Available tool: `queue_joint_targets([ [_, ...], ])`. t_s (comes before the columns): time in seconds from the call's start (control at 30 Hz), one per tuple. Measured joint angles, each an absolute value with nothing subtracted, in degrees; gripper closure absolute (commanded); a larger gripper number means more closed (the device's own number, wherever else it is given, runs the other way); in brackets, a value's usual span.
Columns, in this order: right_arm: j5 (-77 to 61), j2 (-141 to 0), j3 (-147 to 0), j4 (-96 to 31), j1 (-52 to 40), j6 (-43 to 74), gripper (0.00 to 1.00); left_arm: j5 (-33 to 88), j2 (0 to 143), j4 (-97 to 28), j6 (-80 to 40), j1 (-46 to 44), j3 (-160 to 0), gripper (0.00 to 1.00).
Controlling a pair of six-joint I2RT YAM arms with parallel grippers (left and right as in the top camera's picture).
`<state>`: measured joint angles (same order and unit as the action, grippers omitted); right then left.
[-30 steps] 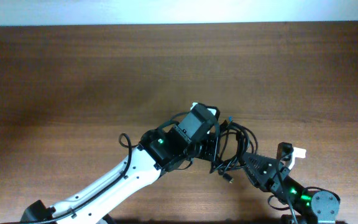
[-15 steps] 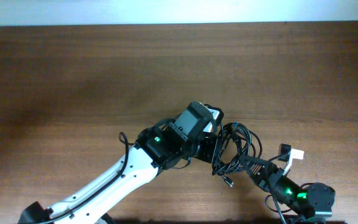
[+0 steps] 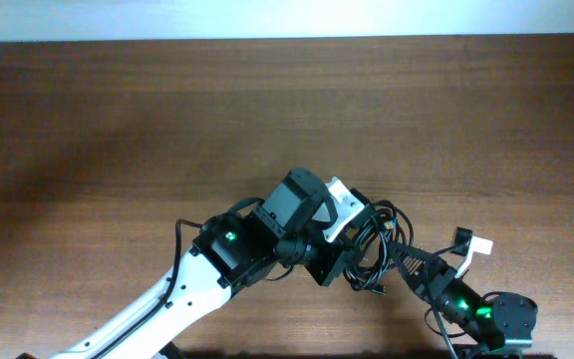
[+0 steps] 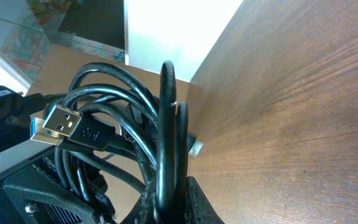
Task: Untangle cables
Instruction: 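Reach the right gripper to the lifted bundle and grasp a cable strand, then pull the grippers apart to spread the cable loops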
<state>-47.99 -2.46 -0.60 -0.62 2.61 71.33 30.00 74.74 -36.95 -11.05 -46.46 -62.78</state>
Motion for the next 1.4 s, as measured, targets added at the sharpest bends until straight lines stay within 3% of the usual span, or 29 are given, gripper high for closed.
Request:
queue_joint_targets([
  [0.37,-45.36,-22.90,-9.45,4.69,2.48,65.60,0.89,34.68,74.46,-35.46,-8.34,-37.87,-62.78,1.00],
  [0.57,-48.80,-36.93,-14.72,8.32,2.52,56.27,0.75,29.47,74.59,-34.41,-8.25,-37.15,-62.78,1.00],
  [0.7,-51.44,-39.72,-17.80,7.46,2.55,47.51,0.65,19.46,74.63,-34.48,-17.39,-37.19,-62.78,1.00],
  [0.83,-44.64,-40.10,-23.79,-12.38,2.59,37.28,0.63,9.89,74.70,-37.45,-30.17,-35.18,-62.78,1.00],
  [0.97,-40.97,-40.45,-36.14,-38.50,2.66,29.02,0.30,7.86,74.70,-44.23,-40.32,-30.02,-62.78,1.00],
  [1.0,-41.36,-40.29,-40.01,-45.01,2.63,27.97,0.14,7.90,74.70,-44.99,-43.00,-28.67,-62.78,1.00],
  [1.03,-42.61,-40.12,-41.93,-48.14,2.63,26.74,0.10,8.60,74.74,-45.04,-46.09,-27.20,-62.78,1.00],
  [1.2,-52.47,-39.92,-41.80,-57.78,2.63,25.28,0.07,15.25,74.74,-44.80,-60.42,-22.81,-62.78,1.00],
  [1.4,-55.11,-39.97,-39.79,-56.55,2.63,22.09,0.07,24.18,74.74,-44.82,-72.38,-22.46,-62.78,1.00],
])
